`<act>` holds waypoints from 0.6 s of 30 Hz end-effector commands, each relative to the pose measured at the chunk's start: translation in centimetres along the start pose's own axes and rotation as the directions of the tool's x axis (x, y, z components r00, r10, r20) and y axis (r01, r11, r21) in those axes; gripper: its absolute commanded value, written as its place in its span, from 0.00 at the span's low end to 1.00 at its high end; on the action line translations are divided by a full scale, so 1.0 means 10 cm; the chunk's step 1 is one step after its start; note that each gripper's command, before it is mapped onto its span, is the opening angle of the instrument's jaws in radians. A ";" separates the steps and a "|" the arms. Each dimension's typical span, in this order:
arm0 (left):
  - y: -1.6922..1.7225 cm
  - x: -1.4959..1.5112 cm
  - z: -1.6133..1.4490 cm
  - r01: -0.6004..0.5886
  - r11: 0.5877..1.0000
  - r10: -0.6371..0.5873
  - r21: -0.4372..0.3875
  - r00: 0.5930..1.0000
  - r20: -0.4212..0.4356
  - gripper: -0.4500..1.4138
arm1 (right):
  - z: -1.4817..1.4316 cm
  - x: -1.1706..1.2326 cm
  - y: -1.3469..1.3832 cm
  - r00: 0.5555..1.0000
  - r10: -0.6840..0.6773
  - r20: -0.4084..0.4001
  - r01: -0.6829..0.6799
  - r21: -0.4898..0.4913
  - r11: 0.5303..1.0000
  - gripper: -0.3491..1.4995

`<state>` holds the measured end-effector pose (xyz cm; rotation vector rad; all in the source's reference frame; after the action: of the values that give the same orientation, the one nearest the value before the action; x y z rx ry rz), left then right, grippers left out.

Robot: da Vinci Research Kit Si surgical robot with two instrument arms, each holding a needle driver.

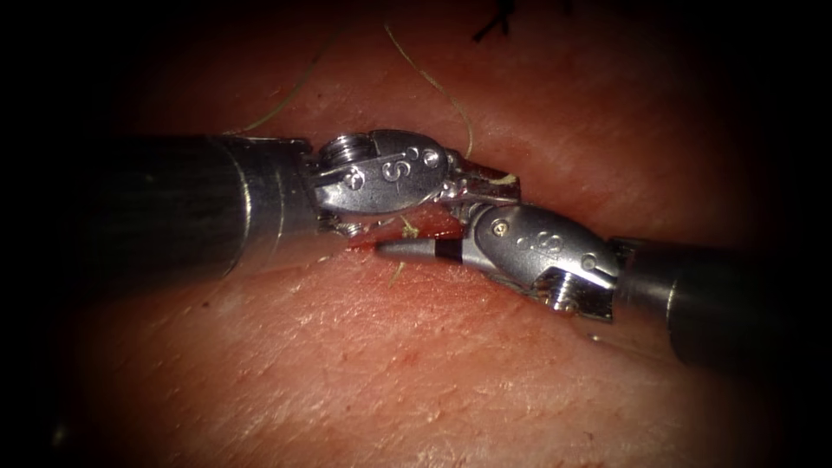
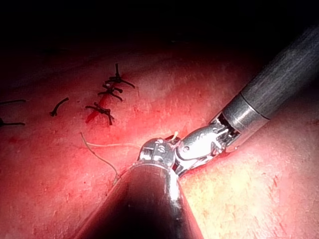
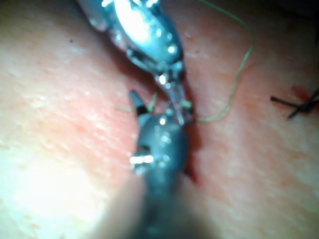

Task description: Wound Closure

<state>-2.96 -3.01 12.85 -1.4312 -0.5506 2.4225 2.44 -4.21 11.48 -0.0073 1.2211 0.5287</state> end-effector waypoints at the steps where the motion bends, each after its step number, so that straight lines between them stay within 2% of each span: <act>1: -0.004 -0.001 0.006 -0.002 1.000 0.002 0.001 1.000 0.000 0.00 | 0.009 -0.001 -0.001 1.000 0.000 -0.002 0.000 0.000 1.000 0.98; 4: -0.005 0.000 0.007 -0.001 1.000 0.001 0.001 1.000 0.000 0.00 | 0.008 -0.001 -0.003 1.000 -0.001 -0.015 0.001 0.024 1.000 0.93; 6: -0.005 0.000 0.007 -0.001 1.000 0.001 0.001 1.000 0.000 0.00 | 0.006 -0.003 -0.006 1.000 -0.004 -0.021 0.006 0.088 0.996 0.54; 7: -0.005 0.000 0.007 -0.001 1.000 0.001 0.001 1.000 0.000 0.00 | 0.006 -0.003 -0.006 1.000 -0.004 -0.021 0.006 0.088 0.996 0.54; 8: -0.005 0.000 0.007 -0.001 1.000 0.001 0.001 1.000 0.000 0.00 | 0.003 -0.002 -0.005 1.000 -0.008 -0.030 0.012 0.127 0.992 0.00; 18: -0.010 0.000 0.003 -0.002 1.000 0.002 -0.005 1.000 -0.002 0.00 | -0.010 0.005 0.003 0.999 -0.022 -0.025 0.024 0.110 0.994 0.00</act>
<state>-2.93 -2.93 12.86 -1.4337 -0.5559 2.4219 2.29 -4.21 11.36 0.0682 1.2652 0.4422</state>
